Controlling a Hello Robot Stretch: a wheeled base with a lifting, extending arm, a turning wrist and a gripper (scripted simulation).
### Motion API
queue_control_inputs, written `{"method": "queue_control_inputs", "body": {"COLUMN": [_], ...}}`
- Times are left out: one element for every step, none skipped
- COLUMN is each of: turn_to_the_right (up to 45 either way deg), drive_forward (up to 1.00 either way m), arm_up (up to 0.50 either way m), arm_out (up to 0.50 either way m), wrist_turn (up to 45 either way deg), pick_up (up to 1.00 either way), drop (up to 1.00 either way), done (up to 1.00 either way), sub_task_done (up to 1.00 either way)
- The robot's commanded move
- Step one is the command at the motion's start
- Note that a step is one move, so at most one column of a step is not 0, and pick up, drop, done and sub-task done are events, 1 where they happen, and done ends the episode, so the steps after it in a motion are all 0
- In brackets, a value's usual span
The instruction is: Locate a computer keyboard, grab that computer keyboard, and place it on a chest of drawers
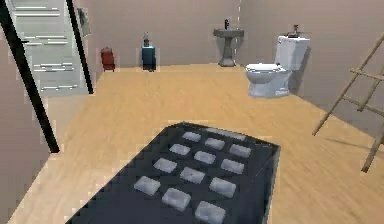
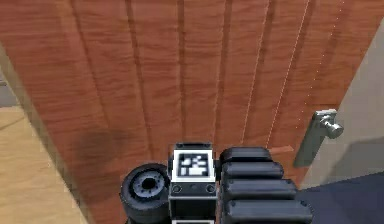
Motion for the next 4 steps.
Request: {"method": "queue_control_inputs", "body": {"turn_to_the_right": [0.0, -12.0, 0.0, -18.0], "drive_forward": [0.05, 0.0, 0.3, 0.0], "arm_up": [0.0, 0.0, 0.0, 0.0], "arm_out": [0.0, 0.0, 0.0, 0.0], "wrist_turn": [0.0, 0.0, 0.0, 0.0], "pick_up": [0.0, 0.0, 0.0, 0.0], "drop": [0.0, 0.0, 0.0, 0.0], "done": [0.0, 0.0, 0.0, 0.0], "sub_task_done": [0.0, 0.0, 0.0, 0.0]}}
